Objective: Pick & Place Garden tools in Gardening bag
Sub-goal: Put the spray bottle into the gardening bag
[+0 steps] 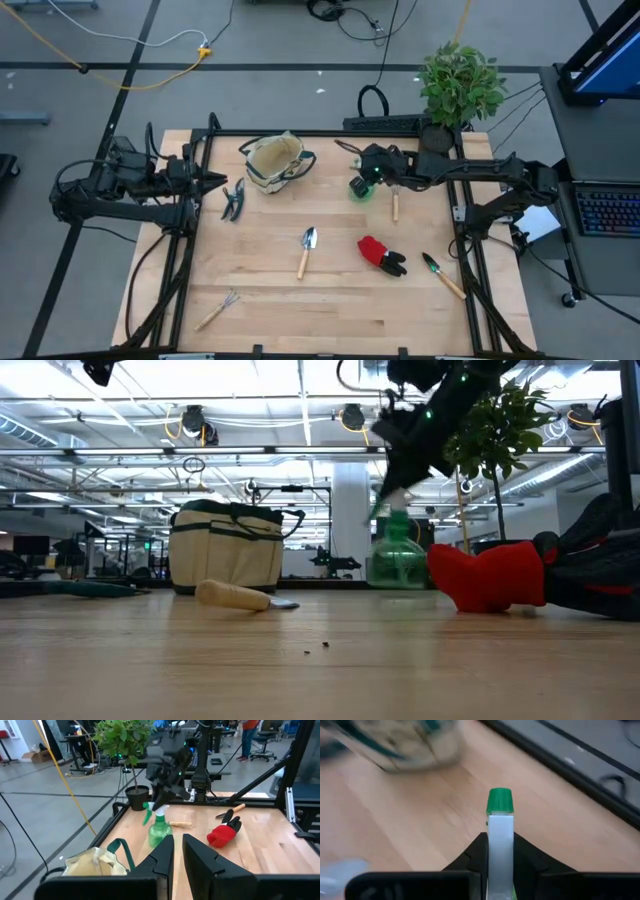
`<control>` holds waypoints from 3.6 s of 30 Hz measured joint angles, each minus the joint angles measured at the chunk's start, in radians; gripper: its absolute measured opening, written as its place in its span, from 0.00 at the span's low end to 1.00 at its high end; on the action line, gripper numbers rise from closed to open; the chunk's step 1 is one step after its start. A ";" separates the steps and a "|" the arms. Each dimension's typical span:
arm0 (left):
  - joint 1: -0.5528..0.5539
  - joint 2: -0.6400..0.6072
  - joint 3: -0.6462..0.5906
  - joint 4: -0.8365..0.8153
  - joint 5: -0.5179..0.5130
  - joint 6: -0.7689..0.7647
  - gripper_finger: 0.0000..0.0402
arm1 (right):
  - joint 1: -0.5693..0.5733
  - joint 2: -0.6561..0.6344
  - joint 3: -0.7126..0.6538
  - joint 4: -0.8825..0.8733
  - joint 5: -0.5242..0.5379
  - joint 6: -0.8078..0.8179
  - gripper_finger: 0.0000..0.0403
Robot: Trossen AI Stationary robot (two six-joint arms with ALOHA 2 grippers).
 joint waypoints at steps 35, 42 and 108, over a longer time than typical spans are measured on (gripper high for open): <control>0.000 0.000 0.000 0.033 0.006 -0.208 0.12 | -0.052 0.099 0.207 0.864 -0.366 -0.302 0.11; 0.000 0.000 0.000 0.029 0.006 -0.160 0.12 | -0.070 0.251 0.477 0.528 -0.284 -0.386 0.11; 0.000 0.000 0.000 0.031 0.001 -0.126 0.12 | -0.101 0.568 0.591 0.382 -0.254 -0.453 0.18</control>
